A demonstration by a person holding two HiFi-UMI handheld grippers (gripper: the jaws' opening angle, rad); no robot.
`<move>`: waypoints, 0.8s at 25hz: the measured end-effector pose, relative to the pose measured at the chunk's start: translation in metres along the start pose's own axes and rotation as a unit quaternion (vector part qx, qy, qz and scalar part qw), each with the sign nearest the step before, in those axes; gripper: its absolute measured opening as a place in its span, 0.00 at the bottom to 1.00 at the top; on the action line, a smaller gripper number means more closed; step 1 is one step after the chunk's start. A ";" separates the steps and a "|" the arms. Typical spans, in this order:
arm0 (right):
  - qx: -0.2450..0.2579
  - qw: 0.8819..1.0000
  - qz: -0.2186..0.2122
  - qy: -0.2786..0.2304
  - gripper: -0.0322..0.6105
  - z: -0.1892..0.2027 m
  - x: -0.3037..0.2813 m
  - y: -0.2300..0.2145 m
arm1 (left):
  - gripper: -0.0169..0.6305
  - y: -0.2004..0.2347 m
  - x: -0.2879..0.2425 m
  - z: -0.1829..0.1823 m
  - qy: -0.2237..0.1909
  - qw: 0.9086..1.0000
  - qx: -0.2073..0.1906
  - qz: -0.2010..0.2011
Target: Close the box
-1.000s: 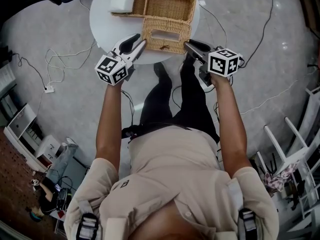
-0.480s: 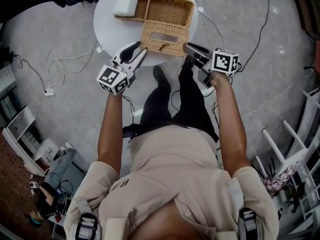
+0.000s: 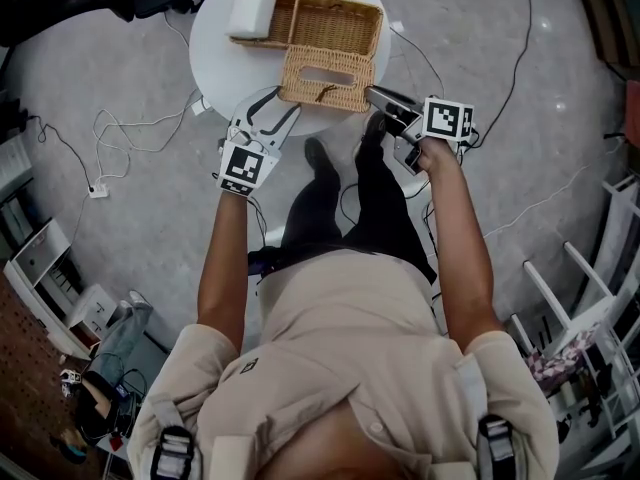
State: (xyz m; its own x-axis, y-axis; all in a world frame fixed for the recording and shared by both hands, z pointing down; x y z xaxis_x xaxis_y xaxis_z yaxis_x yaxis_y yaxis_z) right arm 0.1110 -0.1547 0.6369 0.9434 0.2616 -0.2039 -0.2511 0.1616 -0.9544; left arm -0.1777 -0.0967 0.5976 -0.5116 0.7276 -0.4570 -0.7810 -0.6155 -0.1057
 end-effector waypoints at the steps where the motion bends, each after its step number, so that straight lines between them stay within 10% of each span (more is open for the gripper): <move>1: -0.001 1.000 0.001 -0.003 0.19 -0.001 0.000 0.001 | 0.29 -0.001 -0.001 -0.002 0.002 1.000 -0.015 -0.004; 14: -0.016 0.998 0.002 -0.063 0.20 -0.021 0.006 0.002 | 0.30 0.004 -0.015 -0.038 -0.017 0.996 -0.080 -0.024; 20: 0.089 0.992 0.031 -0.084 0.22 -0.040 0.010 0.024 | 0.30 0.019 -0.025 -0.050 -0.052 0.996 -0.057 -0.039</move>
State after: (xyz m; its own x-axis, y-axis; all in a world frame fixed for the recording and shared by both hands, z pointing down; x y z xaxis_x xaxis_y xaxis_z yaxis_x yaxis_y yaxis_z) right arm 0.1235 -0.1860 0.6029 0.8794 0.4285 -0.2075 -0.3558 0.3020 -0.8844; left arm -0.1616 -0.1416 0.5629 -0.4897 0.7985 -0.3502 -0.7770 -0.5819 -0.2402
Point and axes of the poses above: the fingertips, and each gripper's own axes: x backward along the fingers, y to its left, z out of its underside, the point moved 10 cm from there along x, backward along the fingers, and after that the axes turned 9 degrees about -z, right-handed, at the moved point
